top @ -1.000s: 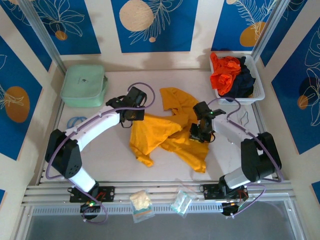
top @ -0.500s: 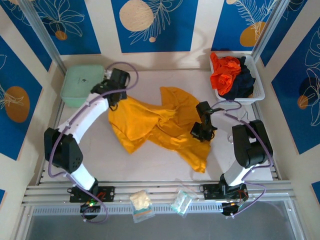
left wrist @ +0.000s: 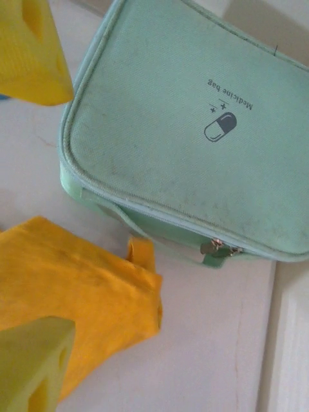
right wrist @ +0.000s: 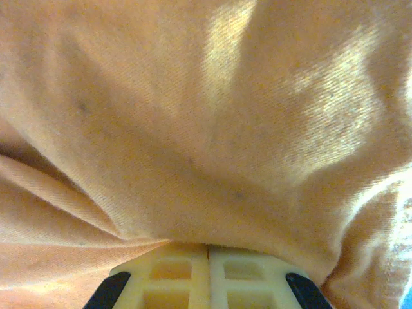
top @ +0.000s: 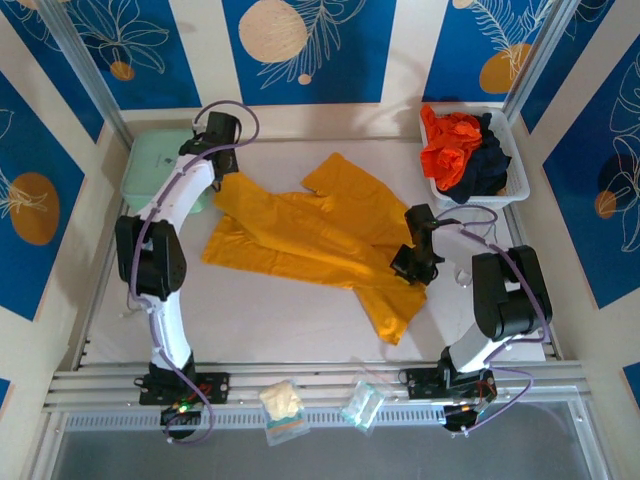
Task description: Fold and stack the t-shirts
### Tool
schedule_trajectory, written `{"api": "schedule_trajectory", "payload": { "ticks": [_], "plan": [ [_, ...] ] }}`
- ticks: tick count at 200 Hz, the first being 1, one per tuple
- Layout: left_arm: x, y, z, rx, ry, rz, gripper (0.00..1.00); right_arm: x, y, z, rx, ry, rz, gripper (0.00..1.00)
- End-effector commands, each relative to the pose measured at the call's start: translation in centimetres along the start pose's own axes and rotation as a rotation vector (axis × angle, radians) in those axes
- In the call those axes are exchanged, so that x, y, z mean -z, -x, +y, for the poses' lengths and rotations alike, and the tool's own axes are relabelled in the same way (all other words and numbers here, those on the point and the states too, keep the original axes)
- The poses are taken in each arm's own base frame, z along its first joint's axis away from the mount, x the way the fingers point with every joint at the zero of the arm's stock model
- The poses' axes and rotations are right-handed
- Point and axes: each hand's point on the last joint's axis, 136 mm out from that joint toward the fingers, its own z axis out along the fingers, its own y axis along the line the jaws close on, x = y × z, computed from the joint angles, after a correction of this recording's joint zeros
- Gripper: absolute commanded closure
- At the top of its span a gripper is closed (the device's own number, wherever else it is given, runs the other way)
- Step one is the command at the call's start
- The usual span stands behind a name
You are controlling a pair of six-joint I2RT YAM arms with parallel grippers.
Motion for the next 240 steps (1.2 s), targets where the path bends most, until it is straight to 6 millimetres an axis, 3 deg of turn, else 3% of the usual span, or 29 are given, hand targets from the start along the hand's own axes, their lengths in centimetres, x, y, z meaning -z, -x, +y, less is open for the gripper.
{"api": "schedule_trajectory", "payload": {
  "ticks": [1, 26, 51, 71, 93, 113, 148, 178, 205, 240],
  "plan": [
    [5.0, 1.2, 0.0, -0.022, -0.067, -0.046, 0.06, 0.5, -0.6, -1.6, -0.006, -0.061, 0.01, 0.99],
    [8.5, -1.4, -0.1, -0.083, -0.119, 0.018, 0.06, 1.8, -0.1, -1.0, 0.029, -0.05, -0.009, 0.94],
    [10.3, -6.9, 0.9, -0.126, -0.115, 0.176, 0.16, 3.4, 0.4, -0.2, 0.066, -0.028, -0.036, 0.88],
    [9.1, -12.6, 1.9, -0.135, -0.074, 0.324, 0.31, 4.3, 0.7, 0.7, 0.094, -0.002, -0.043, 0.86],
    [6.4, -16.5, 2.9, -0.126, -0.004, 0.399, 0.49, 4.8, 1.0, 1.9, 0.125, 0.041, -0.036, 0.86],
    [3.9, -17.6, 2.9, -0.105, 0.038, 0.417, 0.53, 5.1, 1.3, 3.0, 0.151, 0.069, -0.03, 0.87],
    [-0.2, -17.2, 1.9, -0.104, 0.078, 0.426, 0.58, 5.3, 2.1, 4.2, 0.178, 0.094, -0.033, 0.94],
    [-2.3, -18.8, 1.2, -0.146, 0.111, 0.499, 0.61, 4.5, 3.5, 5.7, 0.198, 0.109, -0.028, 1.0],
    [-2.5, -21.5, 1.9, -0.181, 0.149, 0.582, 0.67, 3.2, 5.7, 8.1, 0.261, 0.122, -0.032, 1.0],
    [-0.6, -25.8, 3.1, -0.179, 0.125, 0.698, 0.68, 0.8, 9.3, 11.8, 0.344, 0.142, -0.029, 1.0]
  ]
}}
